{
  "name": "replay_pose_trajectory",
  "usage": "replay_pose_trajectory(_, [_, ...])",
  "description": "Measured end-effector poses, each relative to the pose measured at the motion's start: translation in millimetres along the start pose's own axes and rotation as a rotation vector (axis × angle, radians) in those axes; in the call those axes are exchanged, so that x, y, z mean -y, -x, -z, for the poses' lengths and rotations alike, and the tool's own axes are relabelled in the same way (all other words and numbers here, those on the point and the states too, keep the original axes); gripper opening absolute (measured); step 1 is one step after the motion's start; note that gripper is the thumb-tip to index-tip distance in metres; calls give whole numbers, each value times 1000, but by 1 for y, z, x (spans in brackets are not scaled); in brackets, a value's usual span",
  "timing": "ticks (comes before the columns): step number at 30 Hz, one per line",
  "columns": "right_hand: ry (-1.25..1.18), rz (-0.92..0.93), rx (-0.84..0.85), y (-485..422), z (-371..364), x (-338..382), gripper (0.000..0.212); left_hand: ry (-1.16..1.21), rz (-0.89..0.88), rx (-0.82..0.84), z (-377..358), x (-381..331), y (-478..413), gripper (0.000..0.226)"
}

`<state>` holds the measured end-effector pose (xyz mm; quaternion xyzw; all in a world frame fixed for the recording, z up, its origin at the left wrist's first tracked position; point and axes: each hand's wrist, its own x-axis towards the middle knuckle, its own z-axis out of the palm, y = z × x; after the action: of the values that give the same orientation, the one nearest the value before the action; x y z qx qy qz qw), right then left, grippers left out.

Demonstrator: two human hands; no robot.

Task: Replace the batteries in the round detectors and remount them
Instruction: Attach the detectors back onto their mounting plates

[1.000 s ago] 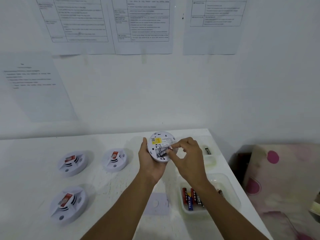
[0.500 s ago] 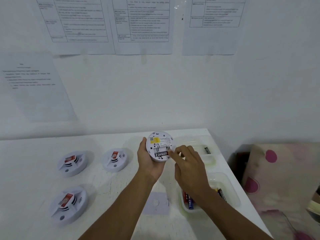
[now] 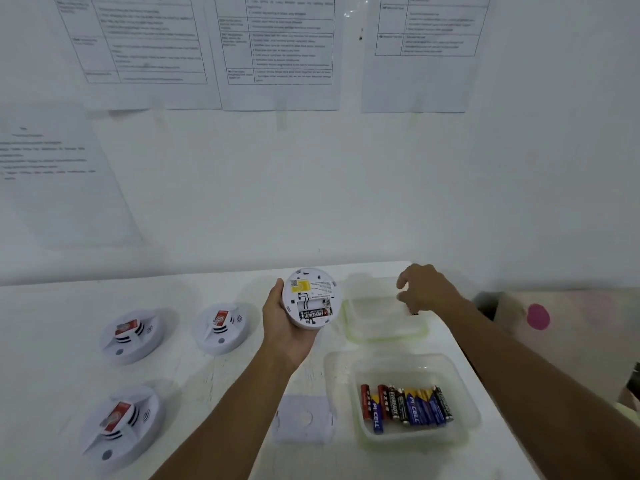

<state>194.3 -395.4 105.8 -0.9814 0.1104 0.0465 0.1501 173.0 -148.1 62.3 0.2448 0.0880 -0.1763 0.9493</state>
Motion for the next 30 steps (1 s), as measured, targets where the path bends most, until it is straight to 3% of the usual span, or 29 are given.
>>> replay_pose_trajectory(5, [25, -38, 67, -11, -9, 5, 20, -5, 24, 0, 5, -4, -6, 55])
replay_pose_trajectory(10, [-67, -11, -78, -16, -18, 4, 23, -13, 39, -12, 10, -8, -11, 55])
replay_pose_trajectory(16, [5, 15, 57, -15, -26, 8, 23, -16, 59, -14, 15, -8, -13, 56])
replay_pose_trajectory(21, [14, 81, 43, -19, -37, 18, 14, -25, 60, -35, 17, -11, -13, 56])
replay_pose_trajectory(25, [-218, 147, 36, -15, -25, 26, 18, -25, 51, -54, 16, -15, -9, 56])
replay_pose_trajectory(30, [-690, 382, -11, 25, -7, 61, 15, 4, 50, -51, 12, -16, -4, 57])
